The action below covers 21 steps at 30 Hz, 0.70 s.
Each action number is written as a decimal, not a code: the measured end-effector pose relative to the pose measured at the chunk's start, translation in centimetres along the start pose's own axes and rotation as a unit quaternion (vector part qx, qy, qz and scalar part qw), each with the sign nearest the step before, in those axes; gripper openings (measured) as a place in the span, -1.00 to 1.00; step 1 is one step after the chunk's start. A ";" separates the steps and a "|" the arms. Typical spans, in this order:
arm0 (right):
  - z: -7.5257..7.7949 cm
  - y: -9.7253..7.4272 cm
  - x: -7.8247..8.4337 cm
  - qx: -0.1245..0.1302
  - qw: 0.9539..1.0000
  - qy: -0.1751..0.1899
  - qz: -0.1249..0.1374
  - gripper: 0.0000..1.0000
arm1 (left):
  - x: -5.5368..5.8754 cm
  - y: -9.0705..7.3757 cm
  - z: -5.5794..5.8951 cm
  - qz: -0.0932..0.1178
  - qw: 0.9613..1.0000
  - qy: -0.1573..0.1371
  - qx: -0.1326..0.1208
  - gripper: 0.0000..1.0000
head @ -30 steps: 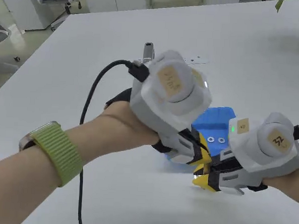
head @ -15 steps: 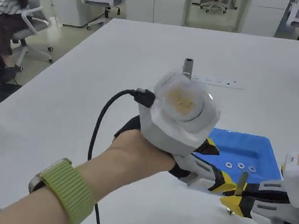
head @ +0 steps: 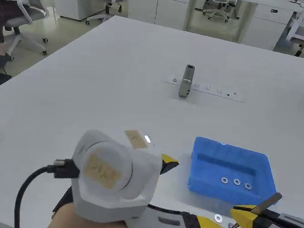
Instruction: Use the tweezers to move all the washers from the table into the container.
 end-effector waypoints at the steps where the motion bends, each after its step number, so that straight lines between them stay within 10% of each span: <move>1: 0.0 -0.1 -0.1 0.004 1.000 0.008 0.005 -0.92 | 0.2 -0.1 0.1 0.005 1.000 0.000 -0.004 0.46; 21: 0.5 -1.0 -5.5 0.048 0.997 -0.056 0.037 -0.91 | 1.5 -2.3 1.0 0.036 0.997 -0.012 -0.060 0.83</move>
Point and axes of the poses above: the centre of the closed fingertips' face, and the gripper's own axes: y roughly forward along the fingers, z roughly to its right, x roughly out of its underside, the point moved 9 cm from there along -y, roughly backward along the fingers, and after that the axes turned 13 degrees about -y, right-handed, at the moved point
